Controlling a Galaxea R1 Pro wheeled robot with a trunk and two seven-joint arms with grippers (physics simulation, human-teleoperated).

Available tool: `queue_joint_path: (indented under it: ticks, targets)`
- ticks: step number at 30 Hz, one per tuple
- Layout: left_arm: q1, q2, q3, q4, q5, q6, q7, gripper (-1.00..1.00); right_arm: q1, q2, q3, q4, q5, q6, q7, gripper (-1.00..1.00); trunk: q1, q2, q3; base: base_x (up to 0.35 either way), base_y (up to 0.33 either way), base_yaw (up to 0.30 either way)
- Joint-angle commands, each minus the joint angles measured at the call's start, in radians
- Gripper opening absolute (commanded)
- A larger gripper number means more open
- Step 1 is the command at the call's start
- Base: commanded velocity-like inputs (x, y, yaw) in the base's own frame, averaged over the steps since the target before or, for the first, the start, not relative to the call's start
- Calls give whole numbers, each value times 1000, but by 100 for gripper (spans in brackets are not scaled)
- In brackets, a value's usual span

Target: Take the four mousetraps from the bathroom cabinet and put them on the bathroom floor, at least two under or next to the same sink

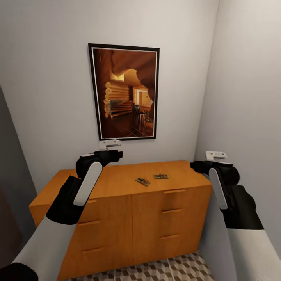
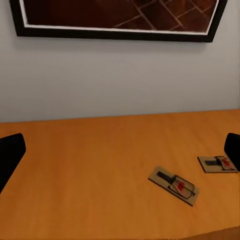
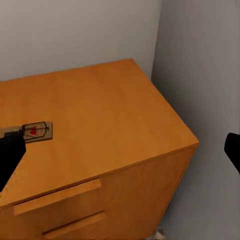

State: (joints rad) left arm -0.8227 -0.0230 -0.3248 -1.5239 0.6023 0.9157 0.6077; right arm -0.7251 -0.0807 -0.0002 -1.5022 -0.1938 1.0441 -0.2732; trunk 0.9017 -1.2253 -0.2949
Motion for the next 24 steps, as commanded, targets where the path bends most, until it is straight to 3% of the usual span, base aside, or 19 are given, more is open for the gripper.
queue_joint_path:
  ticks: [1, 15, 24]
  targets:
    - [-1, 0, 0, 0, 10, 2, 10, 100, -8, 0, 1, 1, -11, 3, -9, 100, 1, -1, -1, 323, 0, 0]
    - [-1, -3, -2, 2, 11, 8, 10, 100, -42, 0, 26, 10, -14, 3, -5, 100, 1, -1, -1, 316, 0, 0]
    - [-1, -3, -4, 2, 12, 23, 8, 100, -91, -1, 29, 55, -28, 3, 7, 100, 1, -1, -1, 98, 0, 0]
